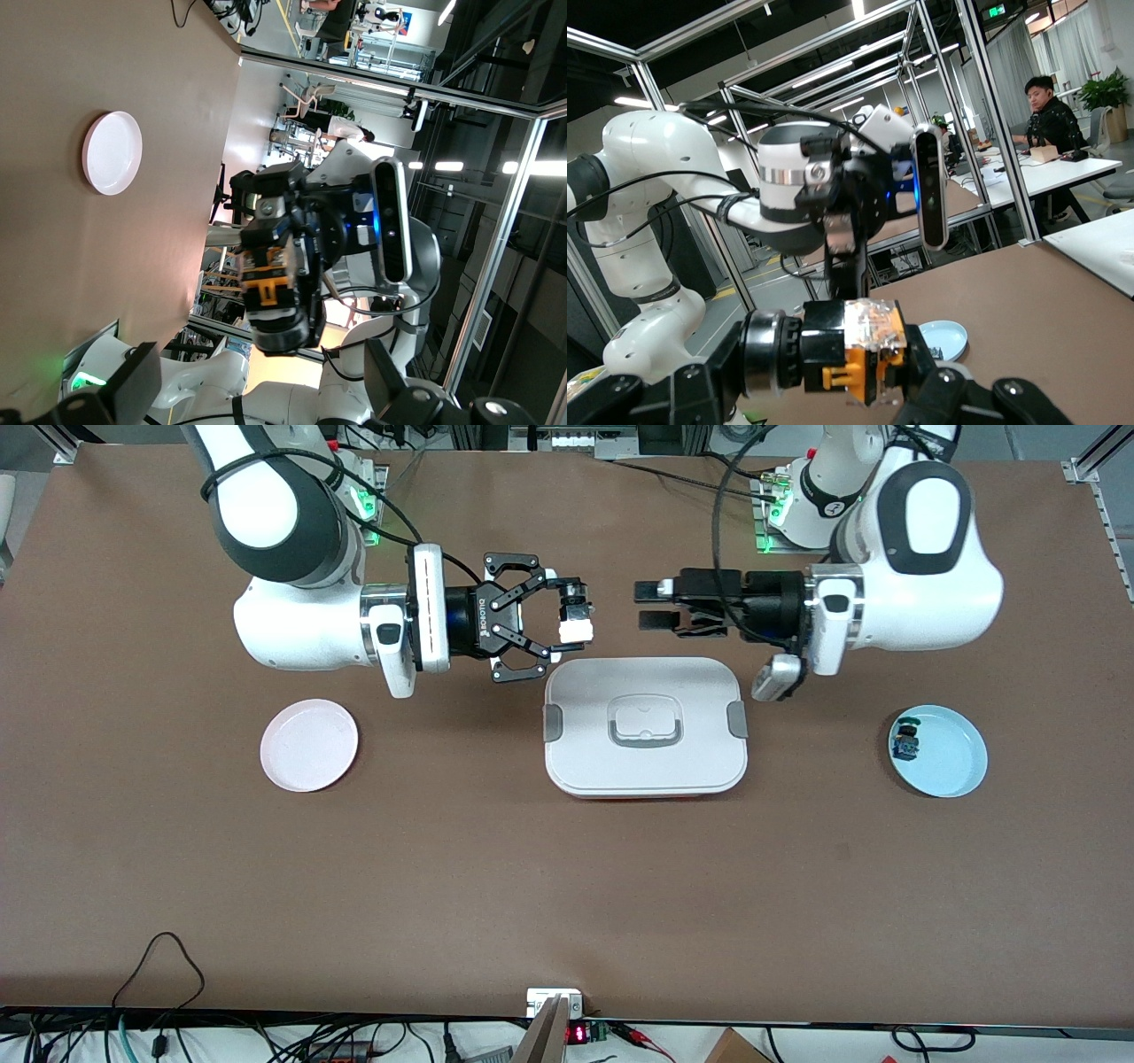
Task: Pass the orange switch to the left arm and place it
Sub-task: 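Close the left gripper on the switch held by the right gripper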
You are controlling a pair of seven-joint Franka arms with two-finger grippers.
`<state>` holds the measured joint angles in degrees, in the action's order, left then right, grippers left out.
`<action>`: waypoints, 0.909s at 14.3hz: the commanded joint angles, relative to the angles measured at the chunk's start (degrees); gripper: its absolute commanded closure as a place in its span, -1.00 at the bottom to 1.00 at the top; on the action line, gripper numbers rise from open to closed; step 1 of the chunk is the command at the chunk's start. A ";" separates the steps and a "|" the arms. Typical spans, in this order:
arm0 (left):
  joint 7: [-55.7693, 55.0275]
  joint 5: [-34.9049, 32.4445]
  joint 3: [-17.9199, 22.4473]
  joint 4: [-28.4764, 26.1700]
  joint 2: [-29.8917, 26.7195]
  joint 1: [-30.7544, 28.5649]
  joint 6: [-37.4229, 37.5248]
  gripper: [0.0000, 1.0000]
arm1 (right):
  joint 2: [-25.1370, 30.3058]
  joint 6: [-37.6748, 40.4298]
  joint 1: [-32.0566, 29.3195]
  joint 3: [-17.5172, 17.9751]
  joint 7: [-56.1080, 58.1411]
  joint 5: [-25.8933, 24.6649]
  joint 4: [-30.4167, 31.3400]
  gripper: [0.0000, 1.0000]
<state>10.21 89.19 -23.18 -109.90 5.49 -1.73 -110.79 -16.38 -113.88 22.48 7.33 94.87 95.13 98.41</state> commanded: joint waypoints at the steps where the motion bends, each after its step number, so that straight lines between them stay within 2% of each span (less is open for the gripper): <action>1: -1.23 5.26 -0.29 -3.12 -1.62 -0.55 -1.09 -1.00 | -0.14 -1.16 1.51 -0.22 1.90 2.77 -0.06 1.00; 4: -2.74 8.62 -1.78 -3.22 -0.48 -0.11 -3.64 -1.00 | -0.14 -4.86 3.18 -0.22 4.88 4.97 -0.06 1.00; 10: -2.39 8.98 -2.84 -2.96 -0.39 0.06 -5.40 -0.99 | -0.14 -6.27 4.85 -0.22 4.89 4.97 -0.14 1.00; 12: -2.13 8.98 -2.84 -2.95 -0.30 -0.02 -5.40 -0.91 | -0.14 -6.36 5.55 -0.22 4.45 4.97 -0.14 1.00; 13: -2.13 8.98 -2.84 -2.95 -0.30 0.06 -5.32 -0.77 | -0.14 -6.45 5.56 -0.22 4.19 4.89 -0.23 1.00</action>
<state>7.93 96.46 -25.63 -112.65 5.68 -1.65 -115.30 -16.75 -119.37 27.15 7.36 98.54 98.70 98.40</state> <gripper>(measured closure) 0.026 0.278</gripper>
